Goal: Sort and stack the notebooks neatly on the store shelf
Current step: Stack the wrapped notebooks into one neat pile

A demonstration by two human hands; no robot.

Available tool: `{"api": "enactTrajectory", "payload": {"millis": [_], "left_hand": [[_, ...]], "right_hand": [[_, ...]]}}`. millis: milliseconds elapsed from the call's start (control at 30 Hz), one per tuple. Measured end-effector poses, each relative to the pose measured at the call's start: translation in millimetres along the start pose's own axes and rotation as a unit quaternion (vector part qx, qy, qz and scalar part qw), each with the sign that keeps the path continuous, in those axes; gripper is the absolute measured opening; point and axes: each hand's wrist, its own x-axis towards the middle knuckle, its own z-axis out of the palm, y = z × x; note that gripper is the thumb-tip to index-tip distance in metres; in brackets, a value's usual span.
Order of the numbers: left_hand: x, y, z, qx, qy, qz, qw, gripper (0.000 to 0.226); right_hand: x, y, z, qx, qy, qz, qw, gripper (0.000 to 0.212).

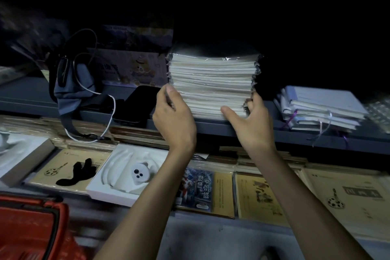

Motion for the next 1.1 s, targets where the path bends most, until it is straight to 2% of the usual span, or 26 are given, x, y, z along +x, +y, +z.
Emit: {"api": "enactTrajectory", "payload": {"millis": [167, 367, 467, 600, 667, 733, 900, 1100], "left_hand": [[-1, 0, 1, -0.049, 0.025, -0.026, 0.998, 0.046], [-1, 2, -10, -0.066, -0.022, -0.043, 0.997, 0.046], [-5, 8, -12, -0.036, -0.078, -0.043, 0.995, 0.046], [8, 11, -13, -0.017, -0.135, -0.073, 0.988, 0.064], [16, 7, -13, -0.033, -0.154, -0.095, 0.983, 0.066], [17, 3, -14, -0.073, -0.171, -0.116, 0.976, 0.063], [9, -2, -20, -0.107, -0.189, -0.089, 0.972, 0.059], [8, -6, -22, -0.081, -0.197, -0.038, 0.976, 0.055]], "right_hand": [[3, 3, 0, -0.032, 0.020, 0.002, 0.999, 0.078], [4, 5, -4, -0.044, 0.019, -0.004, 0.999, 0.071], [12, 7, -10, 0.028, 0.008, 0.014, 0.999, 0.072], [16, 2, -14, 0.168, -0.001, 0.023, 0.986, 0.077], [18, 0, -14, 0.223, -0.011, 0.018, 0.975, 0.075], [18, 2, -13, 0.234, -0.025, -0.002, 0.972, 0.073], [9, -1, -10, 0.223, -0.047, -0.059, 0.972, 0.063], [9, 2, -9, 0.202, -0.045, -0.054, 0.977, 0.070]]}}
